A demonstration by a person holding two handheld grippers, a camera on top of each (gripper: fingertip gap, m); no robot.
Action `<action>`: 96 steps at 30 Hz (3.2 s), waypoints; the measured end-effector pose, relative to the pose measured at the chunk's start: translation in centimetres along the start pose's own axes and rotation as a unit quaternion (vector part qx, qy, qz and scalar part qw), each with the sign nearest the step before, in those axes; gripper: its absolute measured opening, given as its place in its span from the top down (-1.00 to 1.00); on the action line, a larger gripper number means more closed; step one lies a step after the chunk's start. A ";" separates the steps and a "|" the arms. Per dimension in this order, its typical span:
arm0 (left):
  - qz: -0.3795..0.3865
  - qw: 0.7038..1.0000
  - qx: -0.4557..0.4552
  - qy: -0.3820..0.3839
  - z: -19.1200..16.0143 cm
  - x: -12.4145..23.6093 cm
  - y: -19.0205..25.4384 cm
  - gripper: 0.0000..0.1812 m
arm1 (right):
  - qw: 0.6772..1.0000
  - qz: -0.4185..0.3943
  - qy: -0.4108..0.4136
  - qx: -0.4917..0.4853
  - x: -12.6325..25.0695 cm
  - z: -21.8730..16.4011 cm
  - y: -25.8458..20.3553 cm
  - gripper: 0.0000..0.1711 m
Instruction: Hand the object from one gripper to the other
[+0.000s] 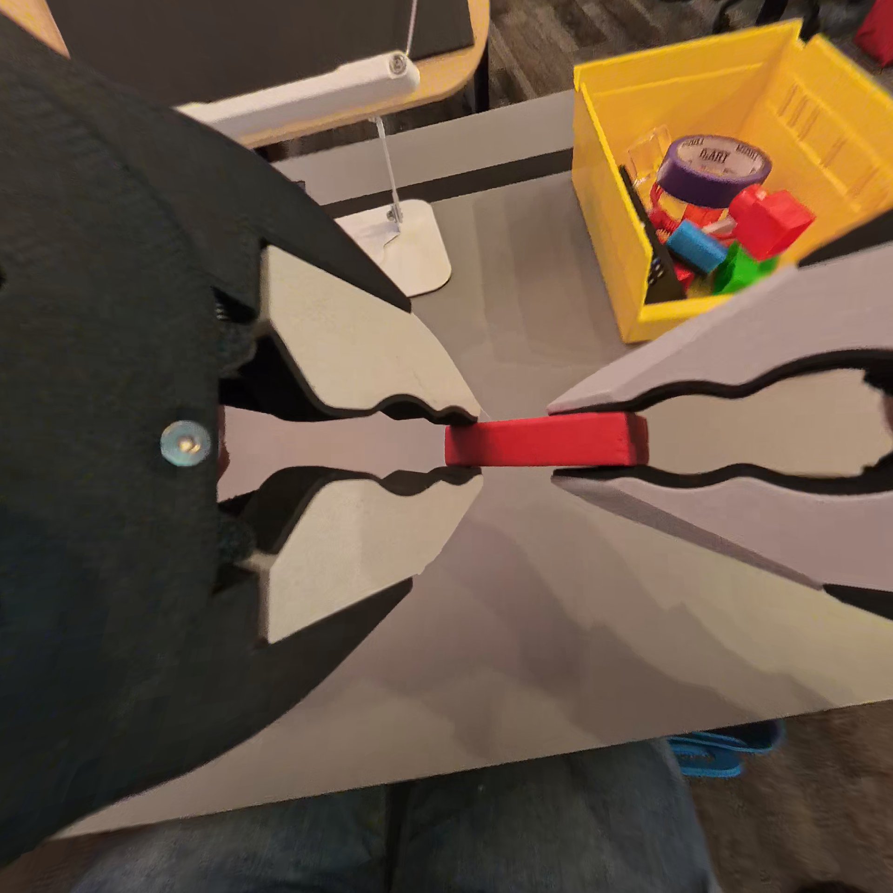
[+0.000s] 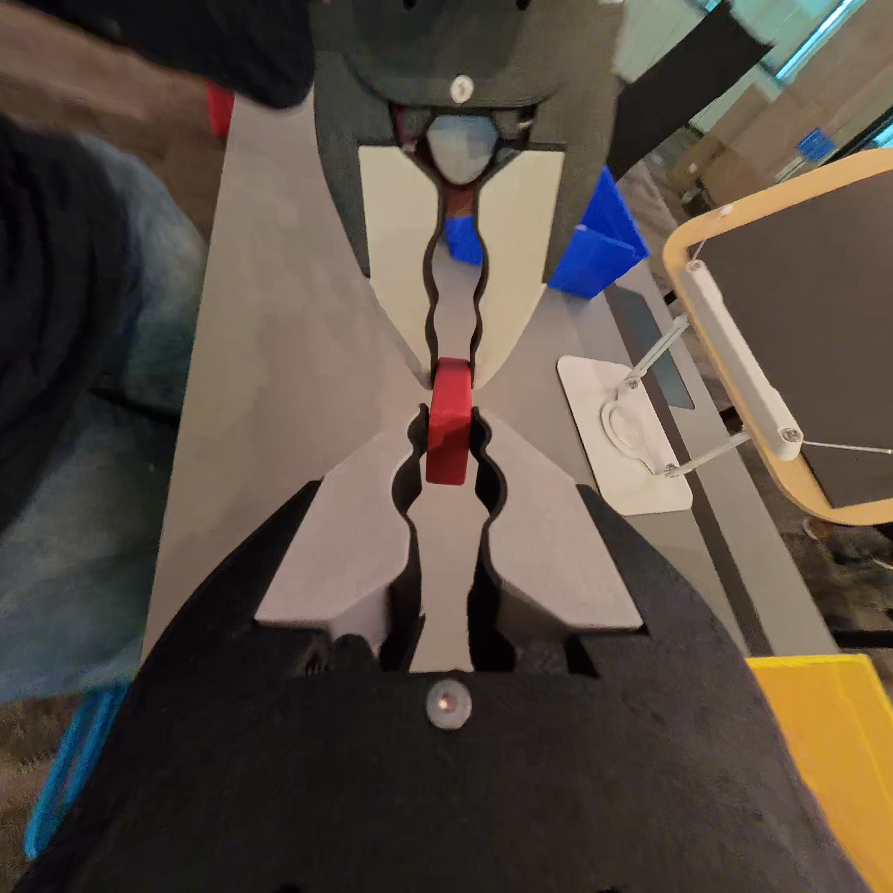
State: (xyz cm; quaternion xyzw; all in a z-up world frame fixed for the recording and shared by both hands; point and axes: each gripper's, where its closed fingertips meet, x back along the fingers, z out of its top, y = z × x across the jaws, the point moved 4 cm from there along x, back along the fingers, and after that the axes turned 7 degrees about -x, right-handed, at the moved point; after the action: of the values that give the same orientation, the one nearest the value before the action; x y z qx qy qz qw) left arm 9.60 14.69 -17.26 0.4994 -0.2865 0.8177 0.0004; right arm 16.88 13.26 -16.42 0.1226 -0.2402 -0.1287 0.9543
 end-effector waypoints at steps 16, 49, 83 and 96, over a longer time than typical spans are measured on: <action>0.017 0.863 0.280 0.420 1.9 2.4 -2.0 0.55 | 0.813 0.106 0.466 -0.333 2.6 1.0 1.2 0.84; 0.053 0.887 0.007 0.459 5.9 5.8 1.7 0.59 | 0.632 0.403 0.503 -0.429 0.7 2.5 -2.8 0.84; -0.023 0.623 0.613 0.485 0.8 -0.1 -4.1 0.61 | 0.840 -0.474 -0.099 0.245 -1.7 -0.6 3.3 0.53; -0.046 0.515 0.692 0.504 0.7 -1.7 -4.1 0.61 | 0.805 -0.502 -0.090 0.305 -2.9 -1.3 4.0 0.50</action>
State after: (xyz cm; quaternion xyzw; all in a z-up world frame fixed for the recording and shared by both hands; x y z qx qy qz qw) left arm 12.17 18.23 -16.51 -0.1415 0.4419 0.8706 -0.1636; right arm 15.82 18.13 -17.59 0.4985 -0.2566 -0.5201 0.6443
